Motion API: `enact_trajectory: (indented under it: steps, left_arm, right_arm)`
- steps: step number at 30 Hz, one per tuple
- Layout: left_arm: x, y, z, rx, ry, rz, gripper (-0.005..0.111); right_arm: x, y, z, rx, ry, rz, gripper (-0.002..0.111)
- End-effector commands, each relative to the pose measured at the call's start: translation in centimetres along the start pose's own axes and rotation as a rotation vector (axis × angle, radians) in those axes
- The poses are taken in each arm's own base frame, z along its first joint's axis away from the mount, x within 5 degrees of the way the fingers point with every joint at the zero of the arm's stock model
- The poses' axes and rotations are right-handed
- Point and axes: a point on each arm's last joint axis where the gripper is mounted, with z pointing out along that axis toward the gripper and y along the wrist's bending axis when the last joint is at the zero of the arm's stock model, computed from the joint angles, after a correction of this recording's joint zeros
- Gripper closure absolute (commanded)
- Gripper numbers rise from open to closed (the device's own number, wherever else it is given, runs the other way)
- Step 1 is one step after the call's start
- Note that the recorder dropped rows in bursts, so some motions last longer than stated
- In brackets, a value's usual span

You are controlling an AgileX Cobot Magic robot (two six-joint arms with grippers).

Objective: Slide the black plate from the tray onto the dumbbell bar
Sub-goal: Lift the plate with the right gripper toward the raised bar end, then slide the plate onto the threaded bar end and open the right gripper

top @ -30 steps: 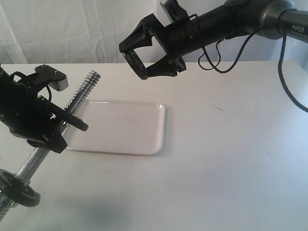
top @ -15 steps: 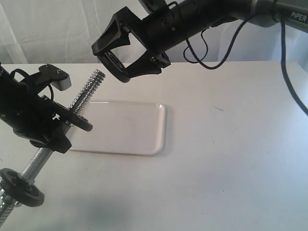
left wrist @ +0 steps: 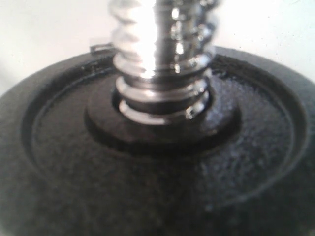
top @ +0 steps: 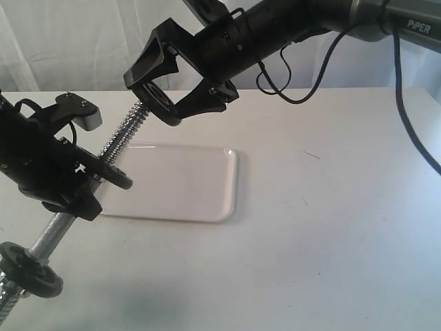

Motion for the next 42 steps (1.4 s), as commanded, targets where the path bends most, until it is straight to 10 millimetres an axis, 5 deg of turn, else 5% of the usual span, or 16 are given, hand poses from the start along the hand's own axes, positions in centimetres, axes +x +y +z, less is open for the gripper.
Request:
enact_trajectory:
  steps: [1,42]
  left_arm:
    - [-1.0,-1.1,-2.3,0.034,-0.112,-0.034,0.107]
    - [-1.3,-1.4,-2.4,0.058,-0.145,0.001,0.107]
  right_arm:
    - [-0.5,1.3,-0.2,-0.1,-0.052,-0.005,0.108]
    - [0.8,1.6,2.8,-0.028,0.059,-0.031,0.108]
